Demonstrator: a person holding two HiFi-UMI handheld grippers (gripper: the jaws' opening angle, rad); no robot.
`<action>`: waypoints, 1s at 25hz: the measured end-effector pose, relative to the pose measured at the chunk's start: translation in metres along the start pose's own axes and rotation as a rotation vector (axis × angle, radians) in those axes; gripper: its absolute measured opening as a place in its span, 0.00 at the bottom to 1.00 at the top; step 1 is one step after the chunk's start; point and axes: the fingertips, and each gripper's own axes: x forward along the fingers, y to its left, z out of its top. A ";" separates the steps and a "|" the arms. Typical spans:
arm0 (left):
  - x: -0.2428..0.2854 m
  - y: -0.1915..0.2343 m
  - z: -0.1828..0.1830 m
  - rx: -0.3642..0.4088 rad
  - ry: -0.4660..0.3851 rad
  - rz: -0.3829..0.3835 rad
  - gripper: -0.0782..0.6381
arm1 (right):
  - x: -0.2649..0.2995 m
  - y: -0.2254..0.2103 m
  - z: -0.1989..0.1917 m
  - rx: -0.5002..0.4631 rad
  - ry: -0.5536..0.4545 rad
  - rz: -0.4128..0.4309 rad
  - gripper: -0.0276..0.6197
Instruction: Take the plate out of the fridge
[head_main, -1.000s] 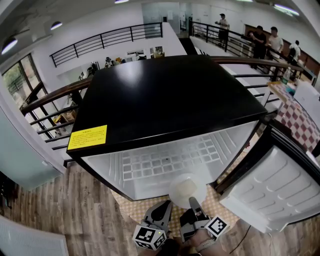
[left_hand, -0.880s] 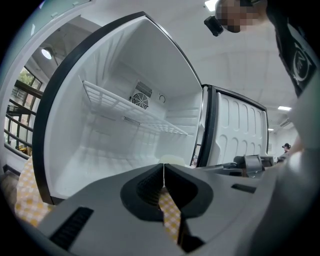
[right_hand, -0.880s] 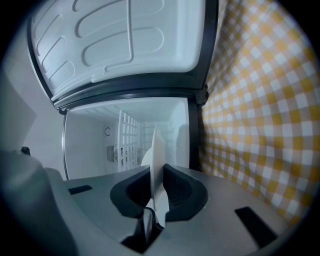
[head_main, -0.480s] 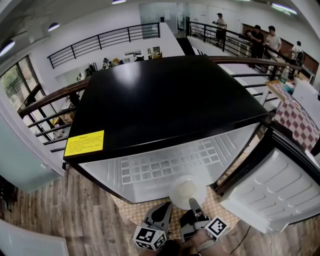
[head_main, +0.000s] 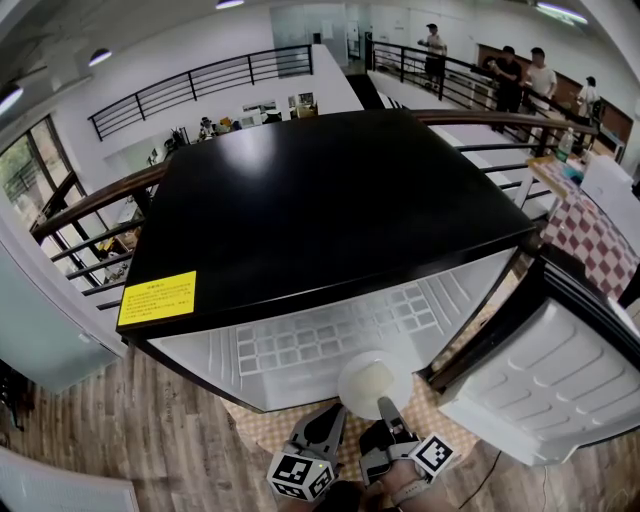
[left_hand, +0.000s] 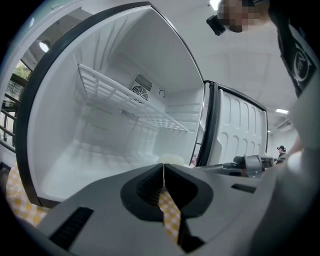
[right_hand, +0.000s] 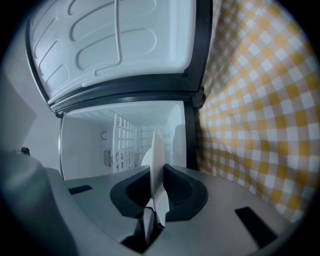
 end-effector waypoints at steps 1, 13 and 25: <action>0.001 0.000 0.000 0.000 0.002 0.000 0.13 | 0.000 0.000 0.000 0.001 -0.001 0.003 0.12; 0.008 0.002 0.003 0.005 0.002 -0.007 0.13 | 0.006 0.003 0.002 0.009 -0.008 0.013 0.12; 0.009 0.003 0.003 0.011 0.002 -0.013 0.13 | 0.008 0.001 0.002 0.012 -0.015 0.009 0.12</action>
